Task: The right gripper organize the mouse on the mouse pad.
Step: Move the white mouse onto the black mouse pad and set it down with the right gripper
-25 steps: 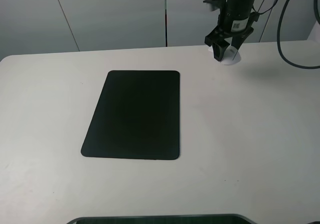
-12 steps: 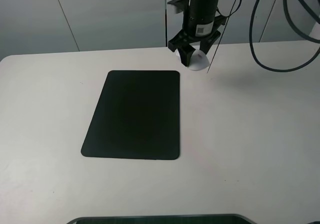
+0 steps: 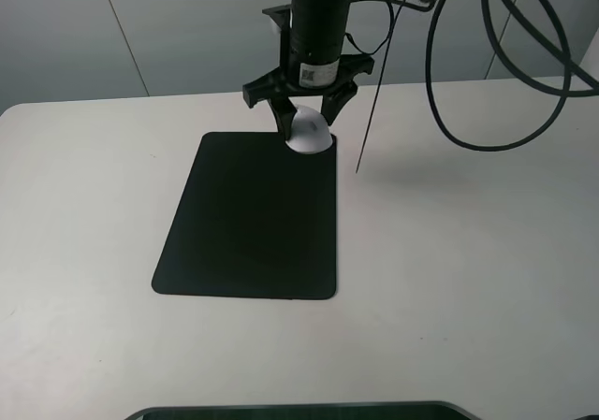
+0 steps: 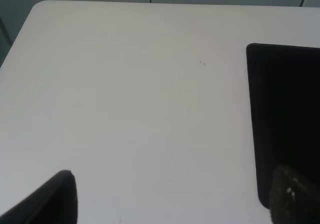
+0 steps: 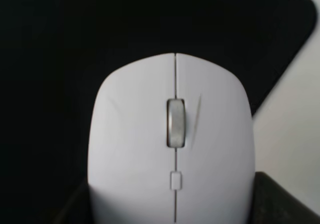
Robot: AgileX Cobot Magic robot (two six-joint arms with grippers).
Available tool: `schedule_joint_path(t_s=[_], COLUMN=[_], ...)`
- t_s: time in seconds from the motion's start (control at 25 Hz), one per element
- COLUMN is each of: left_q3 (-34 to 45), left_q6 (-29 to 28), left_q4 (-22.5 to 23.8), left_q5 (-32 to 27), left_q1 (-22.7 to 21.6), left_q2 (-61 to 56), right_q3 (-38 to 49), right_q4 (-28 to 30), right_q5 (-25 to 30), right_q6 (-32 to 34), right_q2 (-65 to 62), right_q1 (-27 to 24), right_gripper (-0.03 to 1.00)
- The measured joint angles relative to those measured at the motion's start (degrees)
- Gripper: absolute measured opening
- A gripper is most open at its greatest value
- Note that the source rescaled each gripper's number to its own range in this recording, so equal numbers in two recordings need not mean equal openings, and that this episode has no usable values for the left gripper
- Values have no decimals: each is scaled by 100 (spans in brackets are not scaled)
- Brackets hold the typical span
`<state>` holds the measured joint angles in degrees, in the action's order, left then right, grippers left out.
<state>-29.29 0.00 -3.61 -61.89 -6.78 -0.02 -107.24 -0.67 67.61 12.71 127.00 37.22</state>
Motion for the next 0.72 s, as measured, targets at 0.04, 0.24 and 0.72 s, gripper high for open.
schedule_joint_path(t_s=[0.04,0.24,0.72], left_q3=[0,0,0], left_q6=[0,0,0], left_q4=[0,0,0], left_q5=[0,0,0], left_q1=[0,0,0], left_q2=[0,0,0], right_q3=[0,-2,-2], right_q4=[-14,-23,-189], right_q5=[0,-45,-485], right_q6=[94,772,1475], right_q2=[0,184,773], right_q1=[14,150,566], right_gripper=[0,0,0])
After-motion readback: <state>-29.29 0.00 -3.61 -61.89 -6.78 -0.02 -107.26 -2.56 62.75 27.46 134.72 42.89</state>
